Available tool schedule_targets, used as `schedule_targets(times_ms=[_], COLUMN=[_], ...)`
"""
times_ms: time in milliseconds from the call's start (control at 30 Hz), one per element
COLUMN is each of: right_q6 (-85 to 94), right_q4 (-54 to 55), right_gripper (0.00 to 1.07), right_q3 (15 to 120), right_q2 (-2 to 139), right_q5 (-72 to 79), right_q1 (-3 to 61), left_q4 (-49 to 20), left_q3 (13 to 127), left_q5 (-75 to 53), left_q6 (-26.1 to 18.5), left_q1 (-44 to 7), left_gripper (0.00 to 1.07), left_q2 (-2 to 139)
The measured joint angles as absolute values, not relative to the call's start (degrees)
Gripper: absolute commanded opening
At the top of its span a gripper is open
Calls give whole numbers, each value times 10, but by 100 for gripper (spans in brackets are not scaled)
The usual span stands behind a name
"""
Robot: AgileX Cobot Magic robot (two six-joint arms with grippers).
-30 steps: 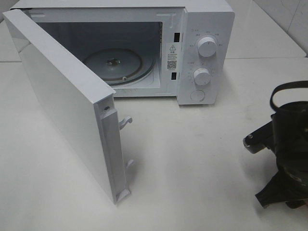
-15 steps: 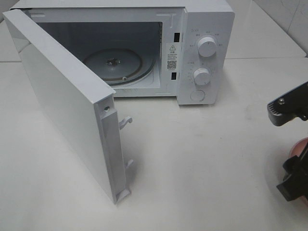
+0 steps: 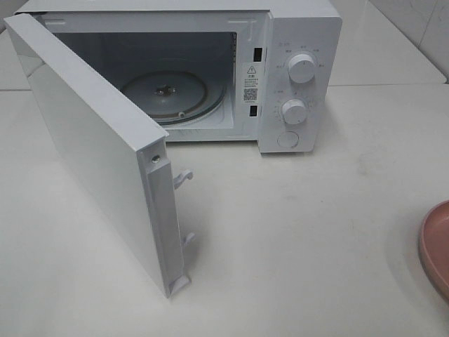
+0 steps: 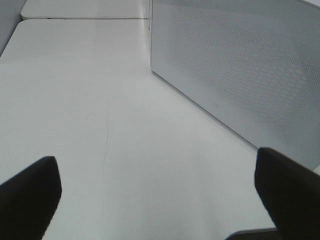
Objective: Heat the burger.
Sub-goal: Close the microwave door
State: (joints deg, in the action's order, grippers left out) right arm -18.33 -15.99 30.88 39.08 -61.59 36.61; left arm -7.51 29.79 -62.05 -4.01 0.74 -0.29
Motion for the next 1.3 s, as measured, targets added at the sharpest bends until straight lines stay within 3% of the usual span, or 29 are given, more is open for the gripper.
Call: schedule_targets(times_ms=[233,300,700,1033,1300], right_q6=[-169,-132,-84,-68,-60], right_q4=[-158,-153,-103,-87,-83], right_gripper=[76,76,76,76,76], right_q3=[309,309,293,286,286], right_q2=[278,217,69,-2,-2], right_q5=[-621,-615,-583,-575,-575], right_q1=[351,302,164,73,57], left_q4=[-75,-75,-75,-75,-75], left_q3=[298,298,298,298,298], left_q5=[-621,-621,-621,-621,-621], left_q6=[-40,-40,-40,-40,-40], left_q1=[7,7,7,7,7], left_gripper=[99,99,99,99,99], left_q2=[-3,-3,-3,-3,-3])
